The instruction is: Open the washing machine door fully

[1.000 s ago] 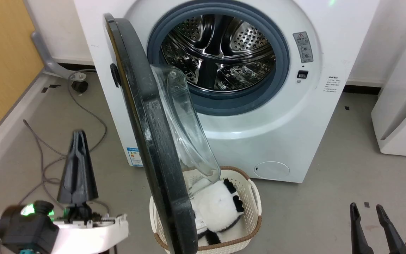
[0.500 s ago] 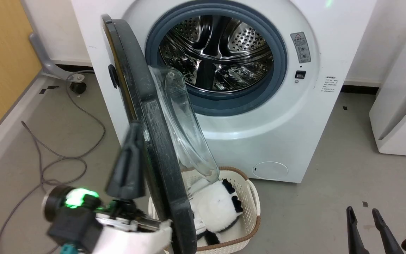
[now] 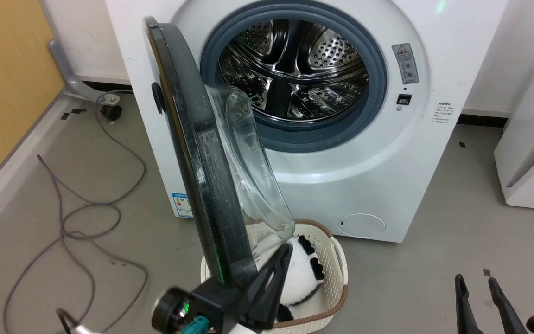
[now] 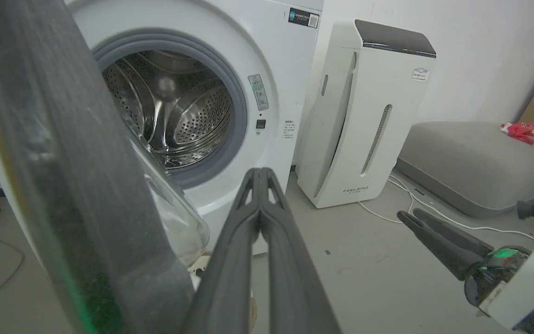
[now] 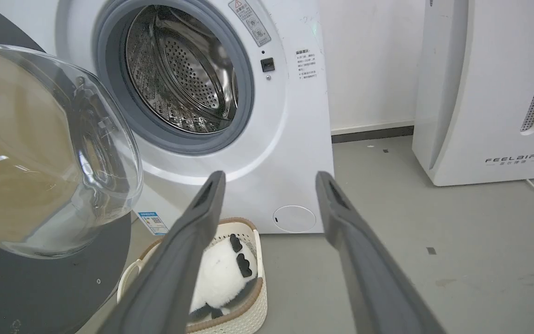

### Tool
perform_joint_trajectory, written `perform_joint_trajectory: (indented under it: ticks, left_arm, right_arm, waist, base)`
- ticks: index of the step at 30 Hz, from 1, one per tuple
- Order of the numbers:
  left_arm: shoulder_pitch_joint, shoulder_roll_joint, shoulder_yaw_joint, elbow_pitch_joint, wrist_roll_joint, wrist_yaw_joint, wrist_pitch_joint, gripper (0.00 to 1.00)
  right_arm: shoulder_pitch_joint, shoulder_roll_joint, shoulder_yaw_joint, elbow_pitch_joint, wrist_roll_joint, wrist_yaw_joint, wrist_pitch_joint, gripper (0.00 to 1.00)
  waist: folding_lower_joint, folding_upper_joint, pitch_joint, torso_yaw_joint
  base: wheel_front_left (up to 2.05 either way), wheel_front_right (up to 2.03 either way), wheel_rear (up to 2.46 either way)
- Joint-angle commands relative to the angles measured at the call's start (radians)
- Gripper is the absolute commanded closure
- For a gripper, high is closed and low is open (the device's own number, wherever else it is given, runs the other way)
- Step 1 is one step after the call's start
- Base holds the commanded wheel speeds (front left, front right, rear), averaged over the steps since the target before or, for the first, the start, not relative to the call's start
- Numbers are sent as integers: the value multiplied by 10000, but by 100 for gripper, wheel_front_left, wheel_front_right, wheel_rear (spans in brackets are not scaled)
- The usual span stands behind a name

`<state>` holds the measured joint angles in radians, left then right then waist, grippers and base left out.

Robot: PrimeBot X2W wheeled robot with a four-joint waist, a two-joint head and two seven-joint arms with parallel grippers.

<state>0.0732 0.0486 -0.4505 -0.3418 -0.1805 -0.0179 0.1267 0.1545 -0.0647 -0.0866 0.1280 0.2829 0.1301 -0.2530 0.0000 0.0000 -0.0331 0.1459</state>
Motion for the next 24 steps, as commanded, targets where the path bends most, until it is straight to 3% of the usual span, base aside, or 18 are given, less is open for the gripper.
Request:
perform_joint_trajectory:
  ticks: [1, 10, 24]
  left_arm:
    - [170, 30, -42, 126, -82, 97, 151, 100]
    - [301, 235, 366, 1055, 207, 772, 458, 100]
    - [192, 327, 562, 1365, 115, 966, 243, 100]
  right_arm:
    - [-170, 44, 2, 44, 35, 6, -81, 0]
    - [-144, 81, 105, 163, 63, 6, -85, 0]
    - [-89, 113, 172, 165, 168, 6, -86, 0]
  waist:
    - [0, 0, 6, 22]
    - [0, 0, 52, 223]
    - [0, 0, 94, 1162]
  base:
    - [0, 0, 0]
    - [0, 0, 0]
    - [0, 0, 0]
